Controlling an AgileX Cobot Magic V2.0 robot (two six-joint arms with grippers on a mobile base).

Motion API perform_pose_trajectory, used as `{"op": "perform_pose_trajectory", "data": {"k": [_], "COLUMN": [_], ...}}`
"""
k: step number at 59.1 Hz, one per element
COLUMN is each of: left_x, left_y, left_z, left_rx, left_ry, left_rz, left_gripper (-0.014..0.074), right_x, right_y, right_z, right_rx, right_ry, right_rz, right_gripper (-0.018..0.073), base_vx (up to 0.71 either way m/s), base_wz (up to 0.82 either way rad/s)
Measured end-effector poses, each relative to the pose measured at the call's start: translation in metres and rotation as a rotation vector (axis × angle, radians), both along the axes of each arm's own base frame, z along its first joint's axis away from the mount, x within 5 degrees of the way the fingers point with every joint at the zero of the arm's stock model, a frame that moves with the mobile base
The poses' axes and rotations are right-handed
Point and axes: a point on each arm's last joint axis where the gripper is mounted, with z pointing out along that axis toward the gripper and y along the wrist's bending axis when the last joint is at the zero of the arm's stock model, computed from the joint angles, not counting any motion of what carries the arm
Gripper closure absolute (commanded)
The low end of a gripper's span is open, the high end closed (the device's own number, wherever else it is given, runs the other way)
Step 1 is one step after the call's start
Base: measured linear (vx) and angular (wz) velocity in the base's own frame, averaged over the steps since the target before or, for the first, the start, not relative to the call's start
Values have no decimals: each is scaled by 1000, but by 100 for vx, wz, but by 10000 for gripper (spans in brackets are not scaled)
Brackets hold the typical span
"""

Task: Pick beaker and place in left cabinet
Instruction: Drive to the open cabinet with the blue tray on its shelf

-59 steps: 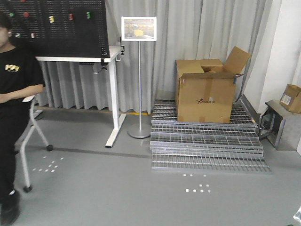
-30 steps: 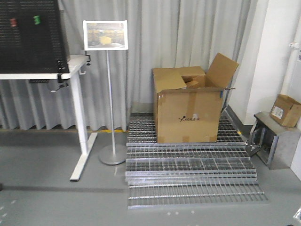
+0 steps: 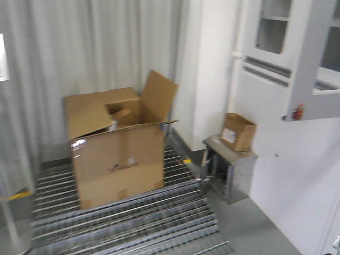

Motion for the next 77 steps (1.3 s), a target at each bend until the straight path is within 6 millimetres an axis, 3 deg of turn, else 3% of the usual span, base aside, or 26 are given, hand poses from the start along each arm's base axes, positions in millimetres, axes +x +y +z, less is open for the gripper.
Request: {"op": "perform_pose_trajectory", "data": {"k": [40, 77], "left_x": [0, 0], "left_y": [0, 0], "left_z": [0, 0], "left_rx": [0, 0], "left_ry": [0, 0], "left_rz": [0, 0], "left_gripper": [604, 604], "right_x": [0, 0], "right_y": [0, 0], "right_z": [0, 0], "right_rx": [0, 0], "right_ry": [1, 1], "right_rz": [0, 0], "right_gripper": [564, 564], "base_vx": [49, 27], "base_wz": [-54, -73]}}
